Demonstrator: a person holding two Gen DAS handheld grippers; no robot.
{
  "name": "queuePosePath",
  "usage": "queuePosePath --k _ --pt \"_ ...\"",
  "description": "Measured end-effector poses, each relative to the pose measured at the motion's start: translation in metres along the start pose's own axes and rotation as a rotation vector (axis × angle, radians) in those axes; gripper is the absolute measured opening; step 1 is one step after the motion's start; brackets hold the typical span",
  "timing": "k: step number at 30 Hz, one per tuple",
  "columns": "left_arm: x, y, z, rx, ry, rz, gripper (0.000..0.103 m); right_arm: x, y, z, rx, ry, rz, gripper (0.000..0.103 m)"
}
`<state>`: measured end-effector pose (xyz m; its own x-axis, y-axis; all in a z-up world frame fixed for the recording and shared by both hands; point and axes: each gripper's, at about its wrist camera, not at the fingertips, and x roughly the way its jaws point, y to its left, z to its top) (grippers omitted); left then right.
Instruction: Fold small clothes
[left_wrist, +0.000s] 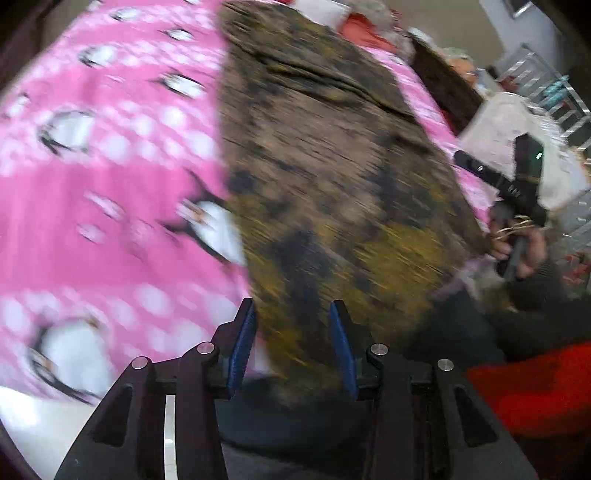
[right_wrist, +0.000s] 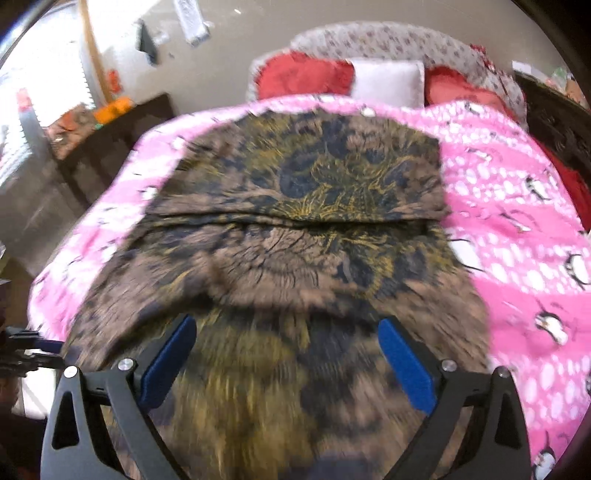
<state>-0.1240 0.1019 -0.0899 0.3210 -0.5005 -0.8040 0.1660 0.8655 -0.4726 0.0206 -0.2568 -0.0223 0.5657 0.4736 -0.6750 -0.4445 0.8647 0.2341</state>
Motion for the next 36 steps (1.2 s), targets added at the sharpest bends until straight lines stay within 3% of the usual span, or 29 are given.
queuePosePath --k 5,12,14,17,25,26,27,28,31,36 --pt "0.013 0.007 0.01 -0.024 -0.024 -0.099 0.018 -0.063 -0.028 -0.046 -0.016 -0.049 -0.035 0.098" --pt "0.014 -0.002 0.013 0.007 -0.072 -0.019 0.002 -0.109 -0.077 -0.102 0.066 -0.018 -0.043 0.084" --pt "0.012 0.0 0.015 0.005 -0.084 0.007 0.0 -0.11 -0.086 -0.115 0.093 -0.014 -0.02 0.082" --pt "0.009 0.002 0.014 0.008 -0.093 0.033 0.0 -0.101 -0.092 -0.121 0.131 -0.002 0.076 0.067" --pt "0.013 -0.001 0.027 -0.004 -0.129 0.047 0.0 -0.07 -0.091 -0.114 0.164 -0.02 0.224 0.065" --pt "0.011 -0.001 0.028 -0.011 -0.144 0.048 0.0 -0.071 -0.089 -0.115 0.158 -0.01 0.256 0.053" --pt "0.007 0.0 0.027 -0.018 -0.156 0.042 0.0 -0.071 -0.09 -0.116 0.17 0.005 0.304 0.02" --pt "0.002 -0.001 0.026 -0.023 -0.174 0.034 0.0 -0.07 -0.091 -0.117 0.191 0.022 0.343 0.003" --pt "-0.021 -0.001 0.022 -0.03 -0.237 -0.009 0.0 -0.084 -0.09 -0.124 0.214 -0.011 0.345 0.004" --pt "-0.082 -0.013 0.012 0.022 -0.343 -0.087 0.0 -0.147 -0.075 -0.117 0.213 -0.181 0.427 0.003"
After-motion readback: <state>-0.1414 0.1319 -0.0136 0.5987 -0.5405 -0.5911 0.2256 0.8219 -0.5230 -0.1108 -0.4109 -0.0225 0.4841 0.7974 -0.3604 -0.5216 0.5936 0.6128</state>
